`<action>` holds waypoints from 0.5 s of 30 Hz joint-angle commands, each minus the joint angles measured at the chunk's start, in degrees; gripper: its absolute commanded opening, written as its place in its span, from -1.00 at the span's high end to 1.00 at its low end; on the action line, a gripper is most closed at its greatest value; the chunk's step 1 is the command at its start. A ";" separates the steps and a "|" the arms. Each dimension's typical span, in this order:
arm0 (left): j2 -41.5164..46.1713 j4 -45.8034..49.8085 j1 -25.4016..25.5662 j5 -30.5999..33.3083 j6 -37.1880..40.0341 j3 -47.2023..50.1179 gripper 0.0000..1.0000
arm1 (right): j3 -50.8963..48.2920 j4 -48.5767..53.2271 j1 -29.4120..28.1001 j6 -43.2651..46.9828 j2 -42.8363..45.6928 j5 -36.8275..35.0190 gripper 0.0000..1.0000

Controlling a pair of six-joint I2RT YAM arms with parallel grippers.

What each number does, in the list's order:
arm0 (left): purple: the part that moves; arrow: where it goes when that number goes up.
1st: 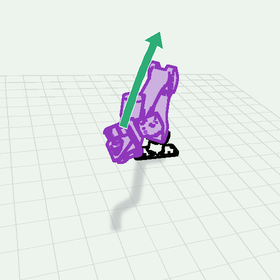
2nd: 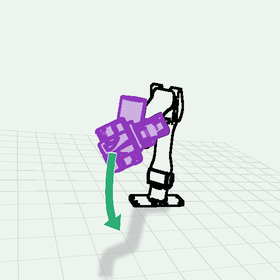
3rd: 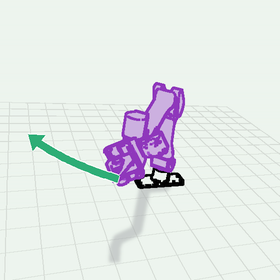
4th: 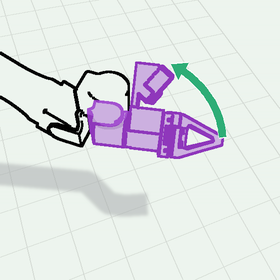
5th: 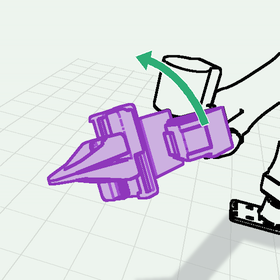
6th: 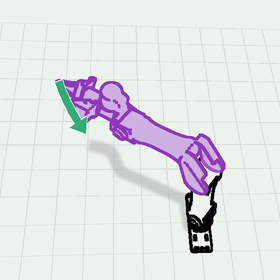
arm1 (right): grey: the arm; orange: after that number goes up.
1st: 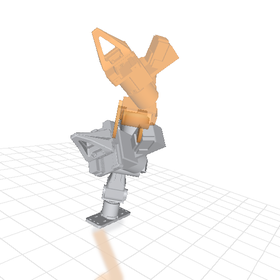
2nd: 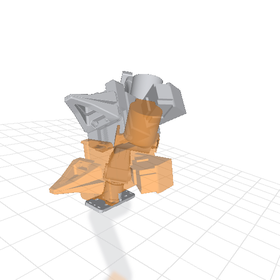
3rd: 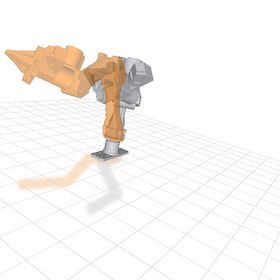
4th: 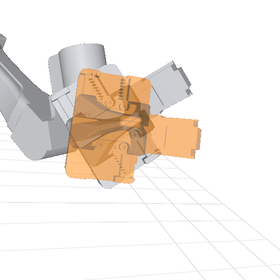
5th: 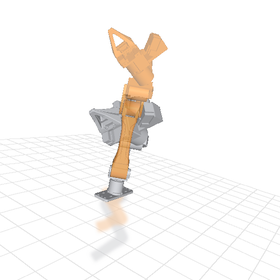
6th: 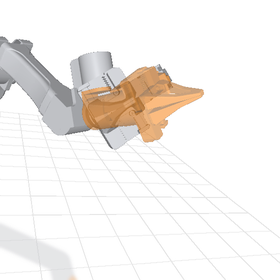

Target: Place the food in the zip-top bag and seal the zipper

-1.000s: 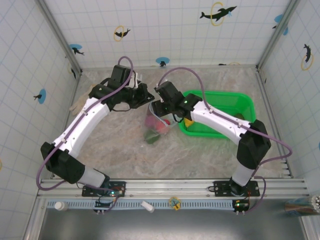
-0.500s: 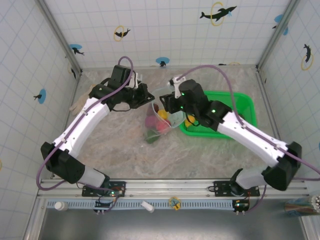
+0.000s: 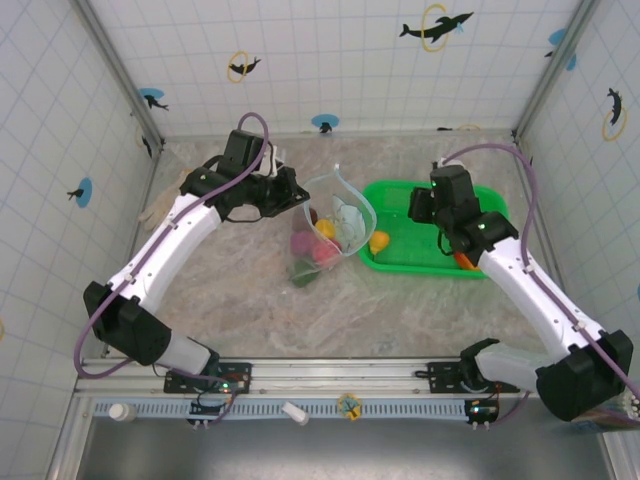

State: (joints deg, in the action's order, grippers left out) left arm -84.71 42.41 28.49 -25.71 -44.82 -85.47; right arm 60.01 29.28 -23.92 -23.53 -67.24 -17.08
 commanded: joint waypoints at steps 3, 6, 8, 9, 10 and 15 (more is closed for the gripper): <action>0.60 0.43 -0.17 0.39 1.75 1.79 1.00 | -7.52 3.41 10.62 0.12 -4.50 -2.57 -0.46; 0.87 0.68 -0.21 0.07 1.92 2.15 1.00 | -10.85 1.52 16.59 -0.05 -8.28 -1.28 -0.61; 1.12 1.05 -0.11 -0.18 2.10 2.40 1.00 | -10.86 1.96 19.09 -0.67 -11.04 -1.54 -0.66; 1.48 1.09 -0.11 -0.29 2.01 2.71 1.00 | -10.82 2.32 20.10 -0.65 -12.46 -1.37 -0.68; 1.72 1.09 -0.11 -0.42 1.93 3.13 1.00 | -10.71 2.60 21.09 -0.56 -13.87 -0.27 -0.69; 2.48 1.51 -0.15 -0.23 2.28 3.56 1.00 | -13.46 0.82 22.46 -0.71 -16.69 4.91 -0.68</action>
State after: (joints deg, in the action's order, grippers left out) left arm -83.77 42.87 28.49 -25.80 -44.42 -82.15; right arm 48.80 30.65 -1.61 -23.73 -83.31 -15.31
